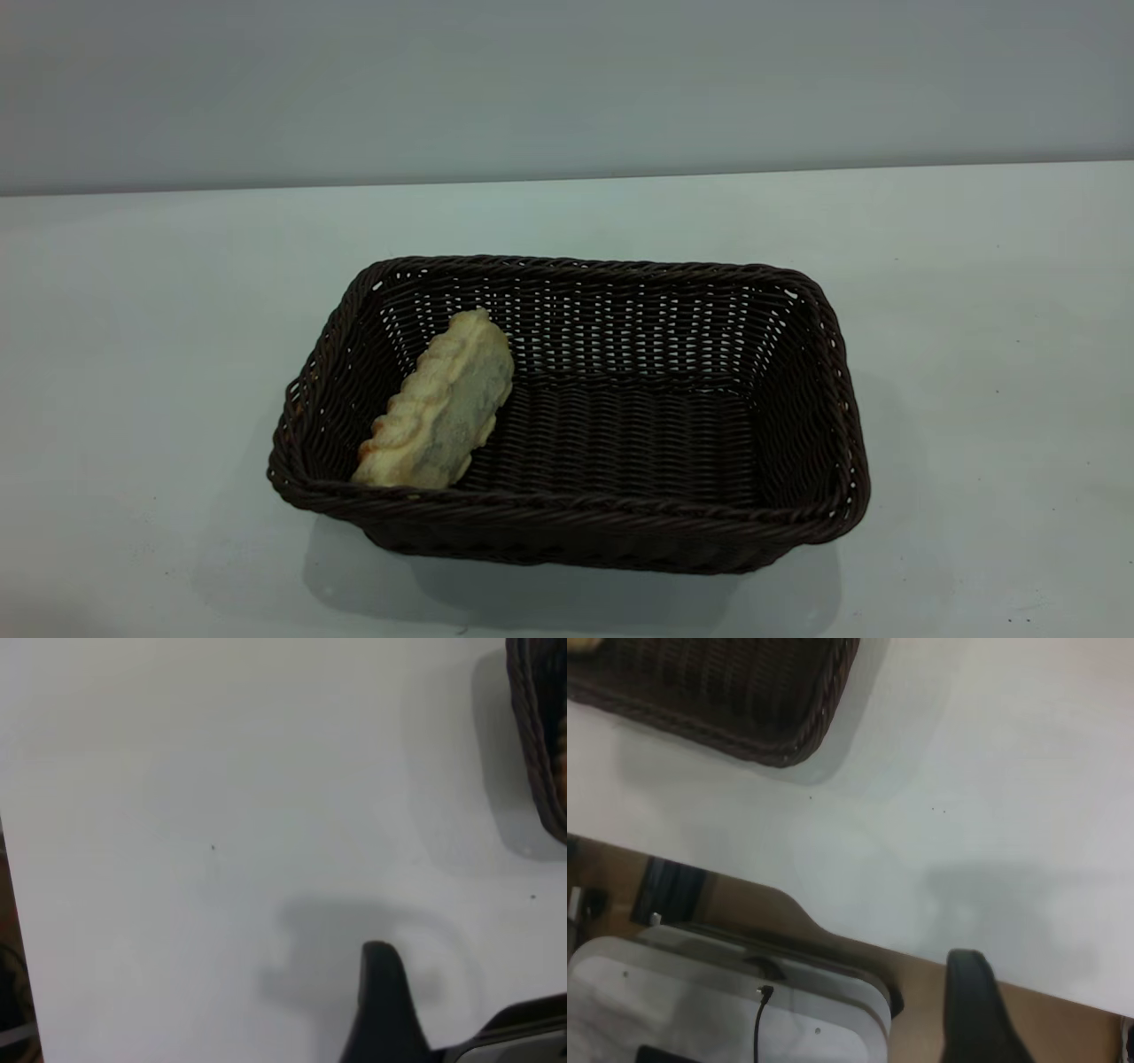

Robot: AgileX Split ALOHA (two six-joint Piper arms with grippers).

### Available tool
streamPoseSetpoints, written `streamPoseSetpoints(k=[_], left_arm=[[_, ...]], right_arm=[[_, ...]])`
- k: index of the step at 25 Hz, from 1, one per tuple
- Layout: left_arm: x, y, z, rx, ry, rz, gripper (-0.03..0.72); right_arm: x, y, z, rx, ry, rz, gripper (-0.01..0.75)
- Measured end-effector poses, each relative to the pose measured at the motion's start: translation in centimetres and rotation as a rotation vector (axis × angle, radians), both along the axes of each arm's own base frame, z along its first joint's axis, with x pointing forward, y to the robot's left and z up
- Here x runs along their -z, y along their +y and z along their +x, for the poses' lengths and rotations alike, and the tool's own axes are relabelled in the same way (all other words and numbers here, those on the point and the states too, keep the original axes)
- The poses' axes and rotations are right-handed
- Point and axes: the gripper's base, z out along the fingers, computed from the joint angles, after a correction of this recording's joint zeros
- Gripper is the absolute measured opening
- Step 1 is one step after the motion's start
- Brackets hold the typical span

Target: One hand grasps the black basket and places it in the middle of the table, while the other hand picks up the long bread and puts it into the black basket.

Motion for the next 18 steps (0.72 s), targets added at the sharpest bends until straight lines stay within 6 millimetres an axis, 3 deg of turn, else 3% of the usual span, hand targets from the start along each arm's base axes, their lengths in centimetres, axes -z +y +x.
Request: streamPoseSetpoints(k=[5, 11, 18], left_arm=[[1.7, 1.7, -5.2, -0.005, -0.072, -0.027, 0.554], [4.5, 3.5, -10.6, -0.045, -0.185, -0.093, 0.554], [6.7, 4.7, -14.4, -0.072, -0.323, -0.166, 0.554]], right_arm=[[1.1, -0.5, -3.1, -0.032, -0.068, -0.008, 0.446], [3.7, -1.2, -6.6, -0.077, -0.143, -0.031, 0.446], [6.8, -1.6, -8.5, -0.091, -0.29, -0.035, 0.446]])
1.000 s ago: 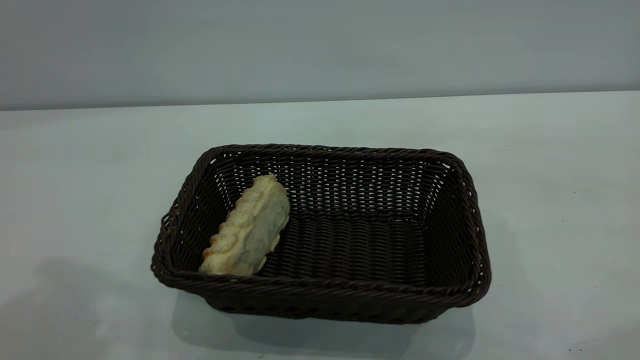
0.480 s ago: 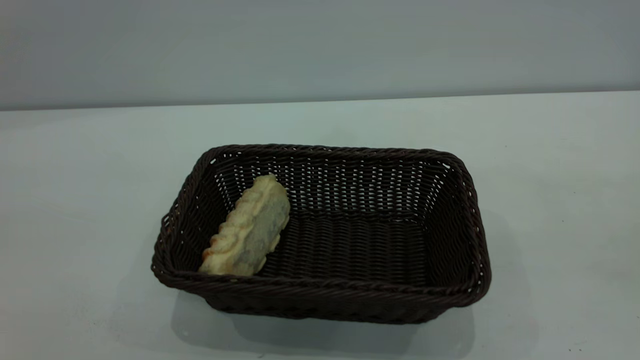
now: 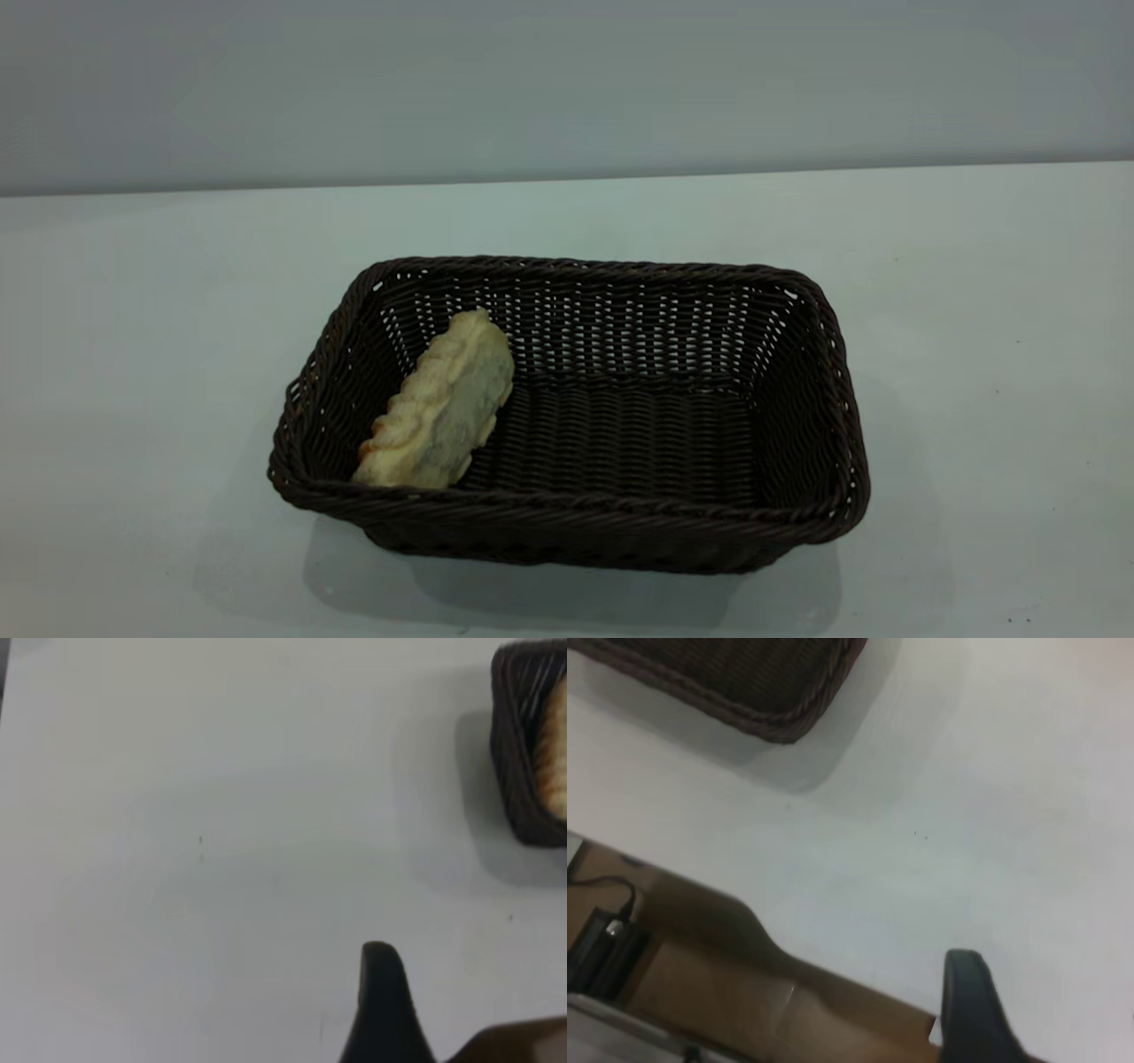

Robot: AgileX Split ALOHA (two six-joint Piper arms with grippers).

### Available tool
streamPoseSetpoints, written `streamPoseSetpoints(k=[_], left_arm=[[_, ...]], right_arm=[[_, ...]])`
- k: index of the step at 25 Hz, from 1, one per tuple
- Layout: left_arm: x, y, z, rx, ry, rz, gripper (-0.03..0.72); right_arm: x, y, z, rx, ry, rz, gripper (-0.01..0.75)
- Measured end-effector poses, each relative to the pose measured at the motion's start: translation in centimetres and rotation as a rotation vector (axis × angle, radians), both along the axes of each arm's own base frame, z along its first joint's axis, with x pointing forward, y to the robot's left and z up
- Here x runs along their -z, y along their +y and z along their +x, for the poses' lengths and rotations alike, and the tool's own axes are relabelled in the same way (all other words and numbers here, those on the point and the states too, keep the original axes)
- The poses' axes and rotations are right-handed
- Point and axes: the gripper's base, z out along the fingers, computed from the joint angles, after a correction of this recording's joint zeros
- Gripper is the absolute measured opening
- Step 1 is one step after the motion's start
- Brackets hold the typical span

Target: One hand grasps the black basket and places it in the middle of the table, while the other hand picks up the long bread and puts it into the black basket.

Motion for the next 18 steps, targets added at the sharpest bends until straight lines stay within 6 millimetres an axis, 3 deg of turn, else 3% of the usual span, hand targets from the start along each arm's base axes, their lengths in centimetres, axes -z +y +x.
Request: streamPoseSetpoints(k=[6, 18], left_arm=[[1.2, 0.3, -0.9, 0.0, -0.035, -0.011, 0.554], [4.3, 0.0, 0.1, -0.005, 0.07, 0.018, 0.554]], right_arm=[[0.6, -0.2, -0.7, 0.002, -0.037, 0.001, 0.446], [0.5, -0.3, -1.3, 0.003, -0.076, 0.006, 0.446]])
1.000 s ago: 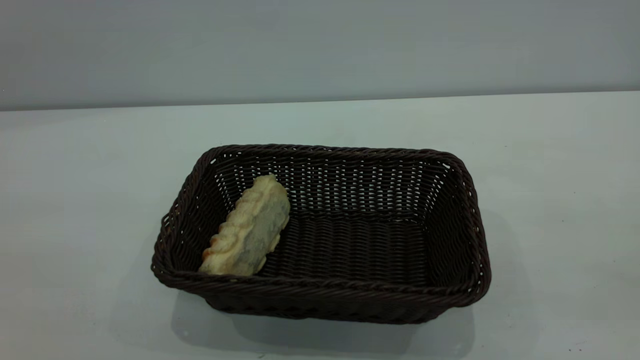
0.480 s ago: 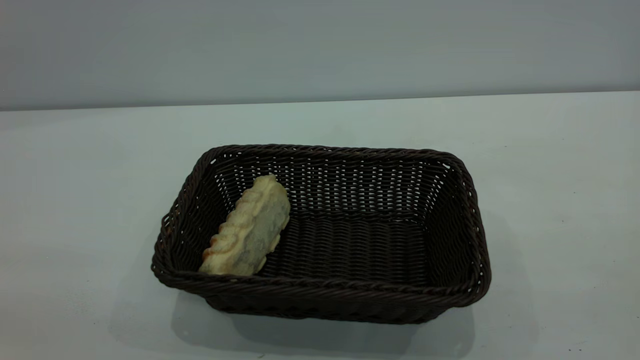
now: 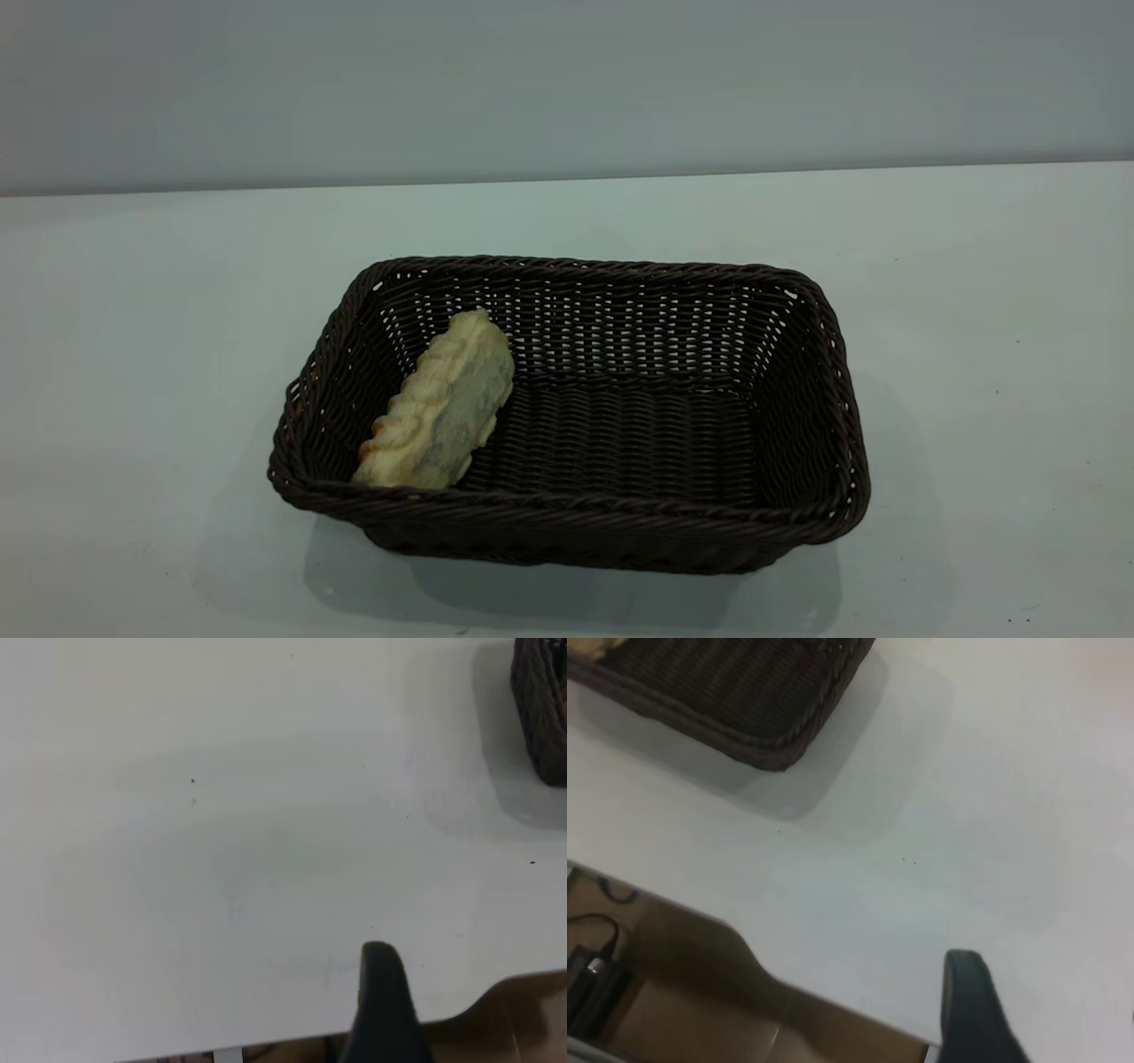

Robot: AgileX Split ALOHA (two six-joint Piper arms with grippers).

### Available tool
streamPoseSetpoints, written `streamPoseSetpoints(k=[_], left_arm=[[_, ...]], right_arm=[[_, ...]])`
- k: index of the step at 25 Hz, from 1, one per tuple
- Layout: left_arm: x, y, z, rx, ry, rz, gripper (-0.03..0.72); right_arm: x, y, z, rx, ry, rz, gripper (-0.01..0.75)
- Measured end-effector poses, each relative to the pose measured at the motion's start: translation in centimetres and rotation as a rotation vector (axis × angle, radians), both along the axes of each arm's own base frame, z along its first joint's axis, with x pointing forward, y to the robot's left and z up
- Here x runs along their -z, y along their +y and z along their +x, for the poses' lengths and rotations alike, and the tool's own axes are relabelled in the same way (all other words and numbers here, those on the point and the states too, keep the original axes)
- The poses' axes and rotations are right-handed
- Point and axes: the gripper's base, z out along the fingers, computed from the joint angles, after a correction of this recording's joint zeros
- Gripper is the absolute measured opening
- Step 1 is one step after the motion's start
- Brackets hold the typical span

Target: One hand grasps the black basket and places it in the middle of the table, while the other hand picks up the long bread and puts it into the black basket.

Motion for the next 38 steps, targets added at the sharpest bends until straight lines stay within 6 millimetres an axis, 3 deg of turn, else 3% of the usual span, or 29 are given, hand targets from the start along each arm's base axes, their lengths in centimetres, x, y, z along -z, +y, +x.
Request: streamPoseSetpoints(k=[16, 33, 38], left_arm=[[0.8, -1.1, 0.1, 0.134, 0.027, -0.019, 0.554], [0.8, -1.1, 0.1, 0.136, 0.027, -0.019, 0.554], [0.8, -1.1, 0.0, 0.054, 0.019, -0.021, 0.554]], right_arm=[[0.0, 0.0, -0.1, 0.001, -0.008, 0.003, 0.446], [0.0, -0.1, -0.4, 0.003, -0.026, 0.006, 0.446], [-0.1, -0.2, -0.8, 0.11, -0.059, 0.014, 0.446]])
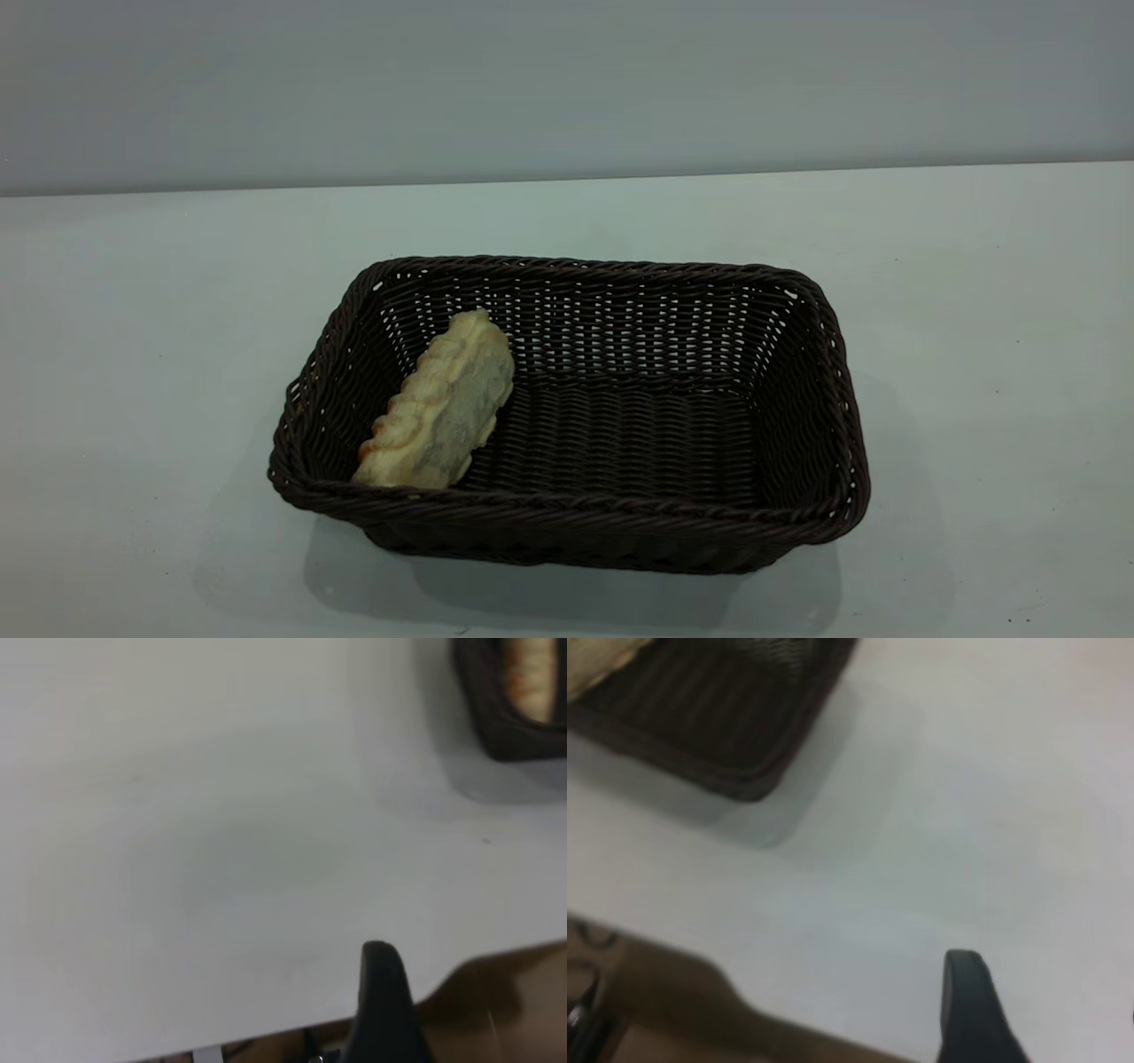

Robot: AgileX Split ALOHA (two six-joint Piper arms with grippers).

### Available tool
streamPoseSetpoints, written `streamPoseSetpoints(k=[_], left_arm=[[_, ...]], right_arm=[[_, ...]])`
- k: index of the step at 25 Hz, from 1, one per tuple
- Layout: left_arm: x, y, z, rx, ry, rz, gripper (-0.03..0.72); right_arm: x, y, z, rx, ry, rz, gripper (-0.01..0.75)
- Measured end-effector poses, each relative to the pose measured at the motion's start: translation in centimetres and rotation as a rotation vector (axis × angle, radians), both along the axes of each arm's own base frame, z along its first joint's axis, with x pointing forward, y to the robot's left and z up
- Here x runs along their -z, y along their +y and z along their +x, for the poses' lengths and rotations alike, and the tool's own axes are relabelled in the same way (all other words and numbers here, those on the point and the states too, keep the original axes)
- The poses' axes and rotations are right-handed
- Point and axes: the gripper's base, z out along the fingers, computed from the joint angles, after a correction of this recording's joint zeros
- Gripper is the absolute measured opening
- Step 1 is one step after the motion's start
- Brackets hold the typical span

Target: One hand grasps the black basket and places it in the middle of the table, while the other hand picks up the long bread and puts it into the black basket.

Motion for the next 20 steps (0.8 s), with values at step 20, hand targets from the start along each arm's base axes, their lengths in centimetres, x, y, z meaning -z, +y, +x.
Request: streamPoseSetpoints(k=[20], left_arm=[[0.1, 0.1, -1.8, -0.194, -0.121, -0.012, 0.554]], right_arm=[[0.1, 0.0, -1.5, 0.102, -0.106, 0.003, 0.446]])
